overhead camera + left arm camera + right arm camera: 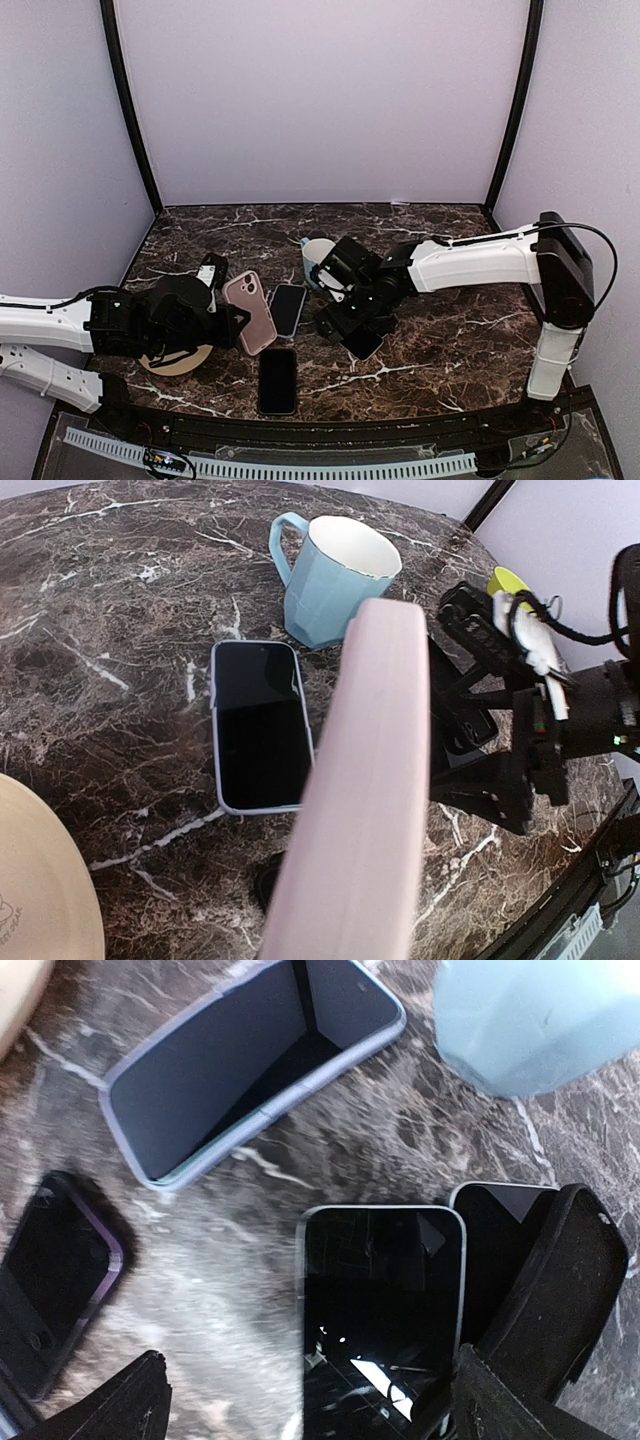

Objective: Put the phone into the phone case

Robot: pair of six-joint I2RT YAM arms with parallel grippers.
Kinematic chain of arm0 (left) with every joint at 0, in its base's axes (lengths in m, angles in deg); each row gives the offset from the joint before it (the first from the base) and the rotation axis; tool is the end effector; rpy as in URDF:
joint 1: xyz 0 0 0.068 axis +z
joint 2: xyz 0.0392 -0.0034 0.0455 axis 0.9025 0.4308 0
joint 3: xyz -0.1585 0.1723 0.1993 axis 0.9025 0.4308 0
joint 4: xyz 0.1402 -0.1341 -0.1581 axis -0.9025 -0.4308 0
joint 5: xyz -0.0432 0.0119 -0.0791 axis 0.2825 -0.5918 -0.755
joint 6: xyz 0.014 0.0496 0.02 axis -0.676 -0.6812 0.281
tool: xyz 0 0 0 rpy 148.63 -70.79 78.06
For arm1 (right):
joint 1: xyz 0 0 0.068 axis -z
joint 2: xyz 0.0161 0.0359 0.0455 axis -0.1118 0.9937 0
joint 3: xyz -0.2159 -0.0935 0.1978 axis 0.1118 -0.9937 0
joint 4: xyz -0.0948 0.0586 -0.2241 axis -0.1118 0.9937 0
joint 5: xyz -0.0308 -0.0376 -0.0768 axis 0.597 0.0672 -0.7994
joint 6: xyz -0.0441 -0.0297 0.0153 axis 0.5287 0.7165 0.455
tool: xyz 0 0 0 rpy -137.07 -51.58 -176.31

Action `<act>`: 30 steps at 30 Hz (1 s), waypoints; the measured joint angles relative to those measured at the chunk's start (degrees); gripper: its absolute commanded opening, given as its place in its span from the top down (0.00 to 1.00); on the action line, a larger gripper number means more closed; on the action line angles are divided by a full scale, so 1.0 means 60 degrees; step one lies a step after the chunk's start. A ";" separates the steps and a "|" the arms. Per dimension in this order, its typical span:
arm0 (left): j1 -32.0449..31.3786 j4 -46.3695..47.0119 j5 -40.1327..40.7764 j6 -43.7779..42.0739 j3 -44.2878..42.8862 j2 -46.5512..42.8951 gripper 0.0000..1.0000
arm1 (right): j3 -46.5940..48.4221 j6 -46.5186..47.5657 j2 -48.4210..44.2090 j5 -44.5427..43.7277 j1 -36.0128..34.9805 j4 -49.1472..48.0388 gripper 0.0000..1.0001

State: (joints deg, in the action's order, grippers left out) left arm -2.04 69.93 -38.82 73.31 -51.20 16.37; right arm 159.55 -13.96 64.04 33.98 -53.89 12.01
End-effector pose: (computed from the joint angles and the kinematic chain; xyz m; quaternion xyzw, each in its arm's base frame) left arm 0.0906 -0.1676 0.2809 0.0548 0.8663 -0.2673 0.4184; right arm 0.1956 0.3341 0.2406 -0.3473 0.8986 0.1173 0.2411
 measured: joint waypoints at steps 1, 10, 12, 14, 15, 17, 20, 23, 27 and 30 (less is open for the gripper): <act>0.0011 0.0000 0.0000 -0.0007 0.0000 -0.0026 1.00 | 0.0018 0.0222 0.0164 0.0073 0.0138 0.0029 0.01; 0.0073 0.0004 -0.0109 -0.0011 0.0000 -0.0178 1.00 | 0.1147 0.1698 0.1993 -0.0280 0.0412 0.0565 0.05; 0.0087 0.0000 -0.0149 -0.0007 0.0011 -0.0178 1.00 | 0.1279 0.1821 0.2062 -0.0310 0.0452 0.0637 0.07; 0.0113 0.0004 -0.0178 -0.0011 0.0025 -0.0182 1.00 | 0.1304 0.1872 0.2087 -0.0310 0.0495 0.0681 0.07; 0.0117 0.0004 -0.0197 -0.0011 0.0029 -0.0182 1.00 | 0.1300 0.1869 0.2087 -0.0313 0.0517 0.0707 0.07; 0.0124 0.0004 -0.0222 -0.0015 0.0036 -0.0182 1.00 | 0.1300 0.1865 0.2087 -0.0321 0.0554 0.0729 0.06; 0.0131 0.0007 -0.0259 -0.0044 0.0047 -0.0182 1.00 | 0.1300 0.1858 0.2087 -0.0324 0.0579 0.0750 0.14; 0.0131 0.0015 -0.0350 -0.0084 0.0047 -0.0178 1.00 | 0.1300 0.1854 0.2087 -0.0251 0.0601 0.0772 0.28; 0.0131 0.0040 -0.0586 -0.0157 0.0047 -0.0080 1.00 | 0.1304 0.1592 0.2029 -0.0149 0.0674 0.0612 0.47; 0.0131 0.0102 -0.0812 -0.0186 0.0047 0.0127 1.00 | 0.1311 0.1617 0.1719 -0.0095 0.0801 0.0270 0.52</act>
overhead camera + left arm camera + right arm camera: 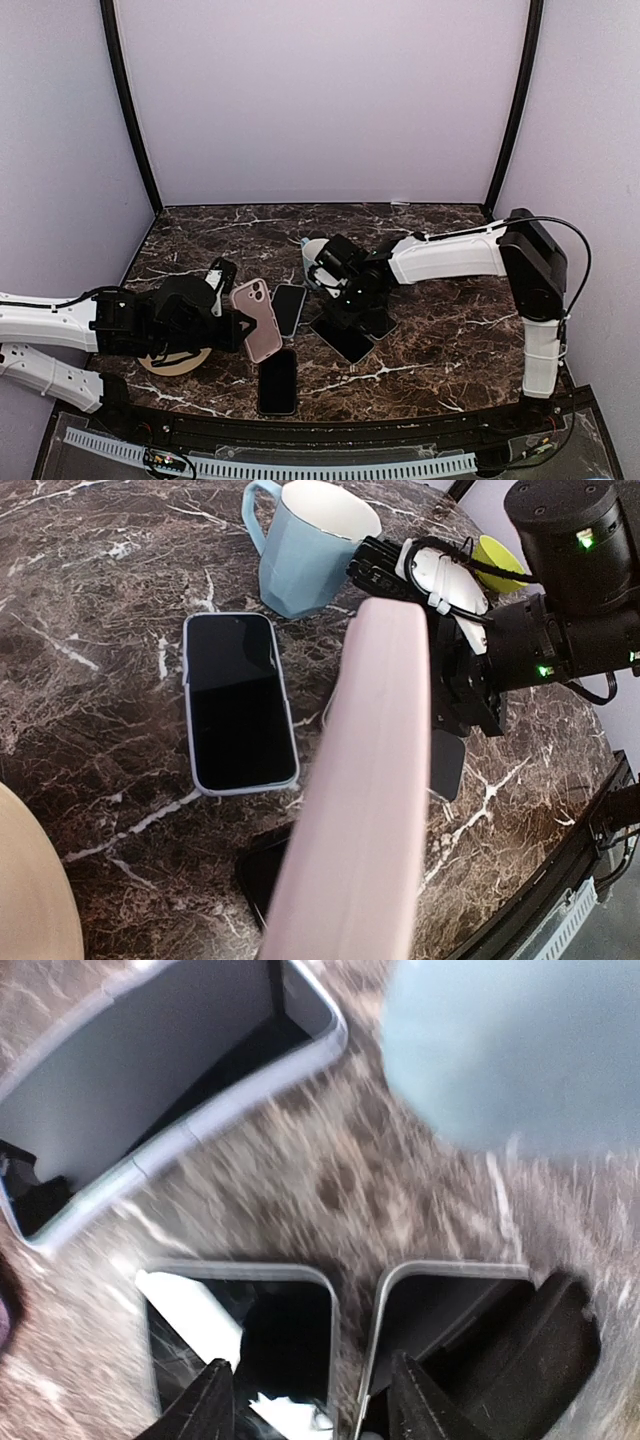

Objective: Put the phone into the phone case

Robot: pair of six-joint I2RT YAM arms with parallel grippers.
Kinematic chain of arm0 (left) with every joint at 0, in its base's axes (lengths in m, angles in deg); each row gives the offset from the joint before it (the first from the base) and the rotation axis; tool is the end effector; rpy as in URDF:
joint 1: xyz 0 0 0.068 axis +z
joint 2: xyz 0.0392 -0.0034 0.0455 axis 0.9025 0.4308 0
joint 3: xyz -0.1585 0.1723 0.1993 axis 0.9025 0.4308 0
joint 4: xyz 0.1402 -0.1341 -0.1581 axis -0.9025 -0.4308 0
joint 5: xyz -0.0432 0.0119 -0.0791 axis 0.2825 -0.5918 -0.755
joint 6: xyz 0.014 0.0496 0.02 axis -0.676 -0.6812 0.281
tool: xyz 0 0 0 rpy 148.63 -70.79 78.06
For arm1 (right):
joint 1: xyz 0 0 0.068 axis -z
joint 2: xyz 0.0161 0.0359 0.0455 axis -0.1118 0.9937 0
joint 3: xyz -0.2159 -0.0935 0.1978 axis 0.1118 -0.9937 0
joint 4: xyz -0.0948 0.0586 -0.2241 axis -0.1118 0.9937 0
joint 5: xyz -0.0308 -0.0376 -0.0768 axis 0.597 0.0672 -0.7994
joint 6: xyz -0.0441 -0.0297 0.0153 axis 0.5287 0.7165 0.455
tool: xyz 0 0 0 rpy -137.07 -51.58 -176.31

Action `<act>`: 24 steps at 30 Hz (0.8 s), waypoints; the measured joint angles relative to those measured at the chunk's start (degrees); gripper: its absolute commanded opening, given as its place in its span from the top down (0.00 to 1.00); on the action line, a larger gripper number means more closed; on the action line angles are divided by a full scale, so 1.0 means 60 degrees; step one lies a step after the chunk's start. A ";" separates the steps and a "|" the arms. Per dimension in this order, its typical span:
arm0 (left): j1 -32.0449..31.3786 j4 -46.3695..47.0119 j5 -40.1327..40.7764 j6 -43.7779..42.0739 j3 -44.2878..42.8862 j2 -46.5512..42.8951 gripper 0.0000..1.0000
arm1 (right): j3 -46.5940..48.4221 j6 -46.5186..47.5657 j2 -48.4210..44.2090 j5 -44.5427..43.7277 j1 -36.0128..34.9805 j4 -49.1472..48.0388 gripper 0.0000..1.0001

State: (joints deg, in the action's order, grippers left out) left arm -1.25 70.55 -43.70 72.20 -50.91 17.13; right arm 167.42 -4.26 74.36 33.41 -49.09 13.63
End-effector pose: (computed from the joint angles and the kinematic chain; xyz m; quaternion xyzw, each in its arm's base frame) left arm 0.0917 -0.1707 0.2772 0.0787 0.8716 -0.2818 0.3933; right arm 0.2461 0.3497 0.2082 -0.3897 0.8902 0.0636 0.2272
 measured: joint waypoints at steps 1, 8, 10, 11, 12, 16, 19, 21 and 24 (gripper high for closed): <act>0.0000 0.0051 -0.0091 0.0000 0.0000 0.0084 1.00 | -0.0251 -0.0062 -0.0022 0.0022 0.0000 0.0051 0.53; 0.0000 0.0525 -0.0586 0.0000 -0.0004 0.0783 1.00 | -0.0761 -0.0259 -0.0372 0.0244 -0.0047 0.0189 0.17; 0.0000 0.0568 -0.0656 0.0000 -0.0004 0.0892 1.00 | -0.0758 -0.0291 -0.0372 0.0280 -0.0047 0.0259 0.13; 0.0000 0.0583 -0.0674 0.0000 -0.0004 0.0911 1.00 | -0.0758 -0.0266 -0.0372 0.0346 -0.0047 0.0331 0.12; 0.0000 0.0601 -0.0681 0.0000 -0.0004 0.0907 1.00 | -0.0732 -0.0237 -0.0368 0.0430 -0.0047 0.0452 0.11; 0.0000 0.0685 -0.0659 0.0011 0.0000 0.0765 1.00 | -0.0295 -0.0200 -0.0193 0.0951 -0.0047 0.1027 0.12; 0.0004 0.0685 -0.0623 0.0051 0.0033 0.0477 1.00 | -0.0066 -0.0186 -0.0106 0.1224 -0.0080 0.1228 0.16; 0.0018 0.0681 -0.0586 0.0069 0.0044 0.0346 1.00 | -0.0033 -0.0189 -0.0102 0.1344 -0.0135 0.1362 0.15; 0.0058 0.0652 -0.0535 0.0076 0.0076 0.0240 1.00 | -0.0033 -0.0302 -0.0102 0.1432 -0.0251 0.1548 0.08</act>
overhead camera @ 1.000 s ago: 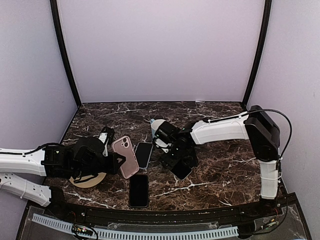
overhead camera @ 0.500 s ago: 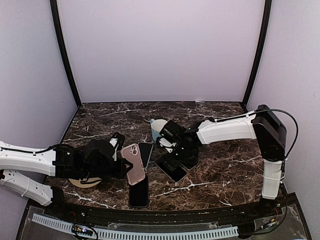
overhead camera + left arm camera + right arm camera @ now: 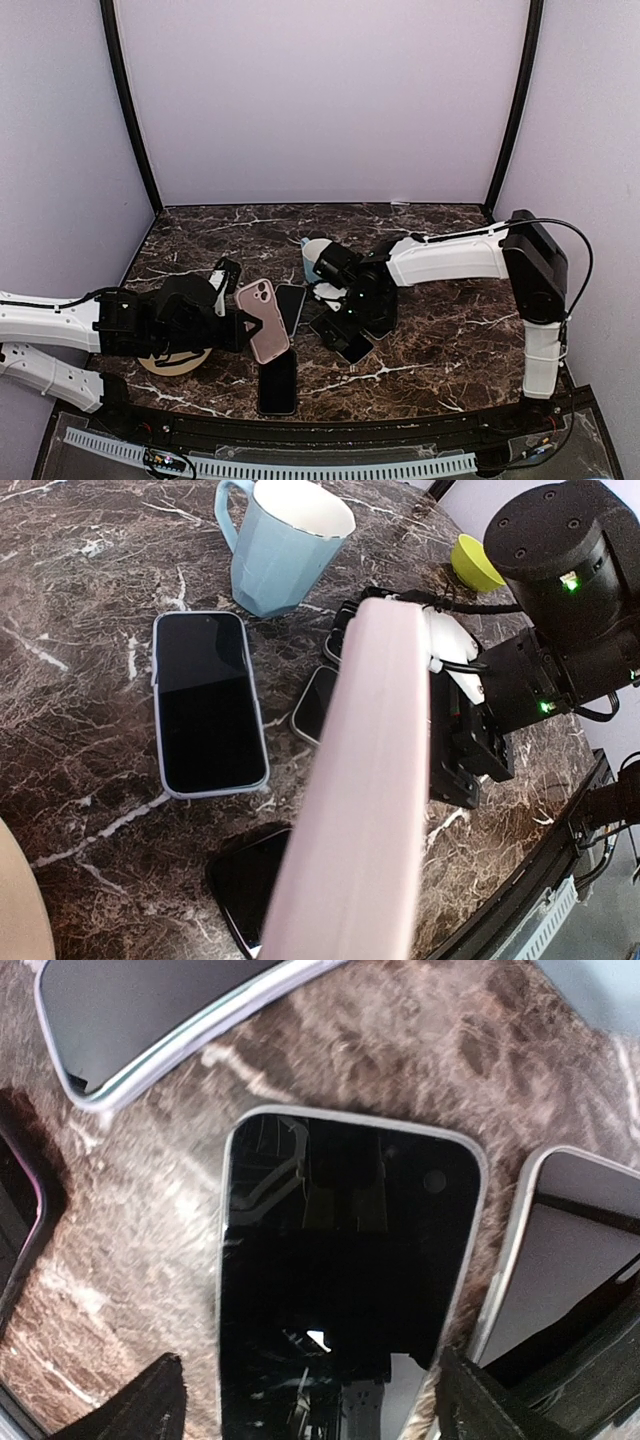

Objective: Put the phone into the phone case

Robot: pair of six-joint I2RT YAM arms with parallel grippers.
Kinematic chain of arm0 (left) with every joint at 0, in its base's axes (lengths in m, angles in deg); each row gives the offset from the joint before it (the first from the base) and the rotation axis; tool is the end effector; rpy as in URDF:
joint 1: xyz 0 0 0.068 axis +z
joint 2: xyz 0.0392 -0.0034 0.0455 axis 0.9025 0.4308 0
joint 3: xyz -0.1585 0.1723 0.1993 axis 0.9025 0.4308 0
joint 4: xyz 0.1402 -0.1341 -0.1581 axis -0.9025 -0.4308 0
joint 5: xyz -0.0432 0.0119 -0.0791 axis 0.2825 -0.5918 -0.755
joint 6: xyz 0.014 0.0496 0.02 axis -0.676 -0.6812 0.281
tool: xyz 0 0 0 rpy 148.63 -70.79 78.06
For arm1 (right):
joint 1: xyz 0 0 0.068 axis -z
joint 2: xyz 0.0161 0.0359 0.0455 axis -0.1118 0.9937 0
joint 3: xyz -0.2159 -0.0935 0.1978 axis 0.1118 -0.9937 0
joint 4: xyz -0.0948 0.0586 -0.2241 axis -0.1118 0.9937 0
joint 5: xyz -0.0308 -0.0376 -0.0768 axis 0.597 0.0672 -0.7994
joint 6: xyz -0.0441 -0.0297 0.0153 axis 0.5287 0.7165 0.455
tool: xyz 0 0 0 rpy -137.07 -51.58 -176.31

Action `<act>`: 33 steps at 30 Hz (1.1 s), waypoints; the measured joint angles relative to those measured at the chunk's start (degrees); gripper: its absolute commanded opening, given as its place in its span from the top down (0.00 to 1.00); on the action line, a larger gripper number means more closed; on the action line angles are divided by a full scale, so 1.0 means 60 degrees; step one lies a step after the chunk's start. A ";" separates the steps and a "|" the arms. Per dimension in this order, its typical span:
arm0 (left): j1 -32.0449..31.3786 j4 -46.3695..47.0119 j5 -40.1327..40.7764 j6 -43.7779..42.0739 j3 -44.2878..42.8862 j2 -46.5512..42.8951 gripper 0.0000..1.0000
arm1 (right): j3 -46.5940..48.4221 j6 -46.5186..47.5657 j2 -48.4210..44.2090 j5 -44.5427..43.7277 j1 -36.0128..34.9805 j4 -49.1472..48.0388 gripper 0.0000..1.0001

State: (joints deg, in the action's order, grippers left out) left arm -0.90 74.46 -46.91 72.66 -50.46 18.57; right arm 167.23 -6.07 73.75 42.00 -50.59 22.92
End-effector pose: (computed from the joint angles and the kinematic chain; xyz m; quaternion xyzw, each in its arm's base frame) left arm 0.0943 -0.1783 0.2760 0.0821 0.8663 -0.3113 0.3820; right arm 0.2223 0.3438 0.2045 -0.4090 0.8997 0.0909 0.1222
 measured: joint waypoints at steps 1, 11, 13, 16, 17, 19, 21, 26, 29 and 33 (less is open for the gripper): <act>0.0000 -0.0007 0.0018 0.0000 0.0011 -0.0007 1.00 | -0.0018 -0.0069 0.0000 0.0000 -0.0018 0.0040 0.03; 0.0044 -0.0080 0.0011 -0.0029 0.0011 0.0004 1.00 | -0.0372 -0.0379 0.0036 -0.0291 -0.0073 0.0087 0.08; 0.0044 -0.0080 0.0007 -0.0036 0.0011 0.0004 1.00 | -0.0306 -0.0404 0.0113 -0.0423 -0.0073 0.0098 0.08; 0.0044 -0.0080 -0.0022 -0.0033 0.0011 0.0004 1.00 | -0.0040 -0.0423 0.0350 -0.0718 -0.0073 0.0135 0.13; 0.0044 -0.0084 -0.0029 -0.0033 0.0011 0.0004 1.00 | 0.0066 -0.0415 0.0419 -0.0790 -0.0073 0.0138 0.17; 0.0047 -0.0084 -0.0033 -0.0033 0.0011 0.0004 1.00 | 0.0259 -0.0404 0.0561 -0.0856 -0.0073 0.0138 0.28; 0.0047 -0.0084 -0.0033 -0.0033 0.0011 0.0004 1.00 | 0.0390 -0.0455 0.0652 -0.0896 -0.0076 0.0127 0.38; 0.0047 -0.0084 -0.0076 -0.0044 0.0011 0.0025 1.00 | 0.0408 -0.0484 0.0656 -0.0933 -0.0127 0.0102 0.53; 0.0051 -0.0069 -0.0208 -0.0066 0.0007 0.0313 1.00 | 0.0313 -0.0550 0.0579 -0.0962 -0.0153 0.0011 0.59; 0.0051 0.0051 -0.0579 -0.0073 0.0007 0.0969 1.00 | -0.0262 -0.0914 0.0157 -0.1093 -0.0164 -0.0306 0.64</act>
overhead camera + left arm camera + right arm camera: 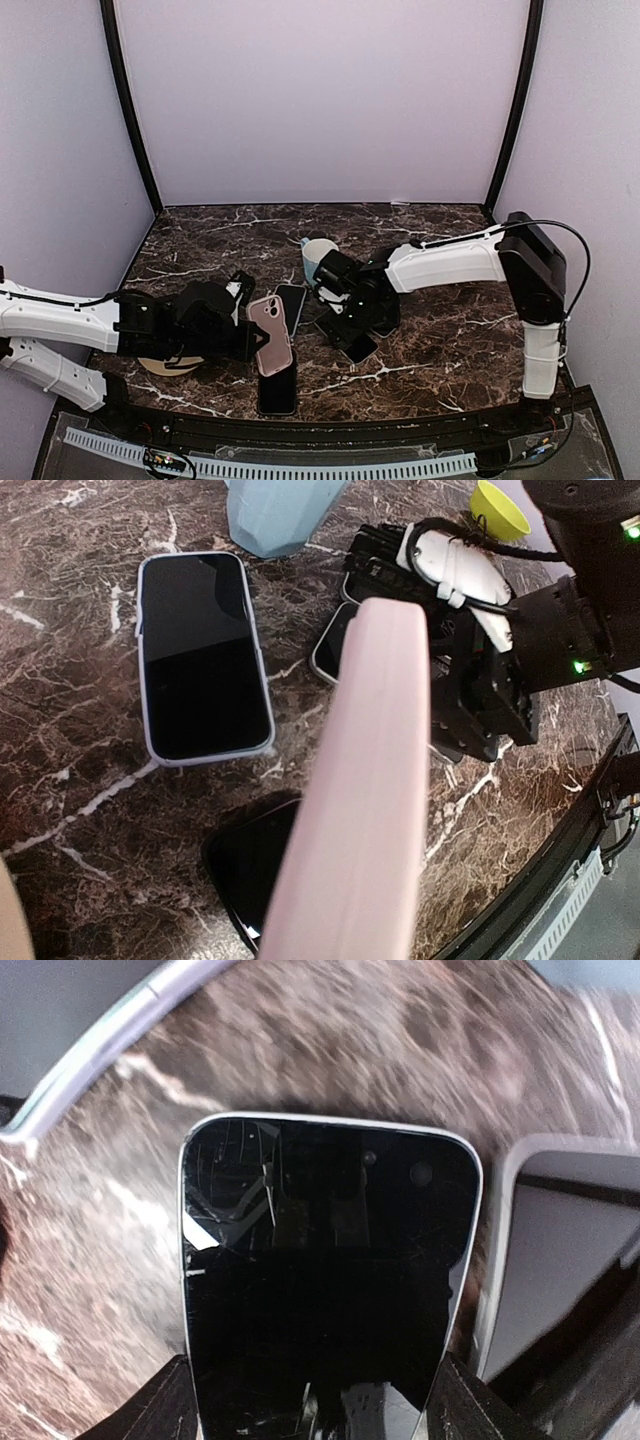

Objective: Put the phone into the phone case

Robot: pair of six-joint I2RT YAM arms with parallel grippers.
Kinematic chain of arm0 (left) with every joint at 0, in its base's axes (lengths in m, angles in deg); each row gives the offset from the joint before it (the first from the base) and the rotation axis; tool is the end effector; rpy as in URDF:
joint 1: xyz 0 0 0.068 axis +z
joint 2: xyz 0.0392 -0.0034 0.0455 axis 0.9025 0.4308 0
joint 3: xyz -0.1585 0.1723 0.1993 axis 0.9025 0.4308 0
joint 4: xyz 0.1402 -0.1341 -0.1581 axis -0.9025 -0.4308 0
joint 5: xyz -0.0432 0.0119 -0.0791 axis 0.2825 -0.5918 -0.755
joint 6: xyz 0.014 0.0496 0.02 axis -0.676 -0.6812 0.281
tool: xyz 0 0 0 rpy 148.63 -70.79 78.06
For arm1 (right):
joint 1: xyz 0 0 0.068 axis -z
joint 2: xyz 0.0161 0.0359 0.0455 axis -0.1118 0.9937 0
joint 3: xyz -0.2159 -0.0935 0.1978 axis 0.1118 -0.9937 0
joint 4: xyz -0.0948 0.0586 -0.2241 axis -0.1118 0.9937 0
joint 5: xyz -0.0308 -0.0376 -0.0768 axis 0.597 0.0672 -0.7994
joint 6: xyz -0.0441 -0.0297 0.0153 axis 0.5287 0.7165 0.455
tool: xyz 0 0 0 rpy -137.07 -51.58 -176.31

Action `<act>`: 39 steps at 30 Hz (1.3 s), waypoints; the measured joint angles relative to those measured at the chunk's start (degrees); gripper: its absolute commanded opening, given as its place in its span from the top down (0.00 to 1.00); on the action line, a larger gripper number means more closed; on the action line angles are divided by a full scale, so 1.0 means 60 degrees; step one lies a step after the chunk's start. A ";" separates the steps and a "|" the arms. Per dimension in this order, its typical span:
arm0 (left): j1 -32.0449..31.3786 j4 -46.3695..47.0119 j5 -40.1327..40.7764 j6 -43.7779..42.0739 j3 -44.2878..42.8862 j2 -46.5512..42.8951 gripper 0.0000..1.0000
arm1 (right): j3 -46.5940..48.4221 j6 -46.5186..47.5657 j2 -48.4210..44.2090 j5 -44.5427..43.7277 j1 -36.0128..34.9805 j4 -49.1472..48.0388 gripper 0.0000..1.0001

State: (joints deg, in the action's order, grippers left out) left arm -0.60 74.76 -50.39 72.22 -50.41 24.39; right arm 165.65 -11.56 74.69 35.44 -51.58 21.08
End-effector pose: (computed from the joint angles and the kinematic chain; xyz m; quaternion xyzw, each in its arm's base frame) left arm 0.1001 -0.1935 0.2565 0.1072 0.8880 -0.2892 0.3411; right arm 0.2197 0.3451 0.1922 -0.3655 0.9181 0.0483 0.1452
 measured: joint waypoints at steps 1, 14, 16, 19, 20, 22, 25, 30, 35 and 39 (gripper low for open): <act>0.0000 0.0076 -0.0095 0.0000 0.0000 0.0124 1.00 | -0.0153 -0.0080 -0.0157 -0.0044 0.0000 0.0000 0.65; 0.0007 0.2911 -0.1676 0.0357 -0.0310 0.2743 1.00 | -0.2138 -0.2739 -0.4590 -0.1249 0.0229 -0.0667 0.81; 0.0007 0.3603 -0.2208 0.0517 -0.0678 0.3825 1.00 | -0.2725 -0.3246 -0.5340 -0.1530 0.0237 -0.0659 0.82; 0.0124 0.4659 -0.3166 0.0943 -0.1628 0.5453 0.84 | -0.3399 -0.3843 -0.6167 -0.1756 0.0229 -0.0517 0.85; 0.0124 0.5093 -0.3457 0.1129 -0.1902 0.5945 0.76 | -0.3574 -0.4033 -0.6386 -0.1821 0.0215 -0.0444 0.86; 0.0124 0.5781 -0.3825 0.1486 -0.2244 0.6703 0.54 | -0.3796 -0.4339 -0.6666 -0.1923 0.0160 -0.0240 0.86; 0.0087 0.5847 -0.4036 0.1898 -0.2412 0.7249 0.20 | -0.3912 -0.4728 -0.6808 -0.2091 -0.0062 -0.0033 0.88; 0.0047 0.4874 -0.3657 0.1902 -0.2980 0.6980 0.02 | -0.4120 -0.5191 -0.6779 -0.2109 -0.0641 -0.0095 0.89; 0.0015 0.2379 -0.2437 0.1406 -0.3370 0.6102 0.01 | -0.4160 -0.5442 -0.6204 -0.1920 -0.1089 -0.0612 0.91; 0.0015 0.0838 -0.1351 0.1249 -0.3268 0.4666 0.01 | -0.4036 -0.5563 -0.5133 -0.1745 -0.1282 -0.1184 0.93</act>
State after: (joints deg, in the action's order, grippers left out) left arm -0.51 79.79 -58.50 79.72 -70.02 52.39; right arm 141.44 -44.93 43.89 24.97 -59.27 13.98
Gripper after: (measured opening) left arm 0.987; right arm 0.730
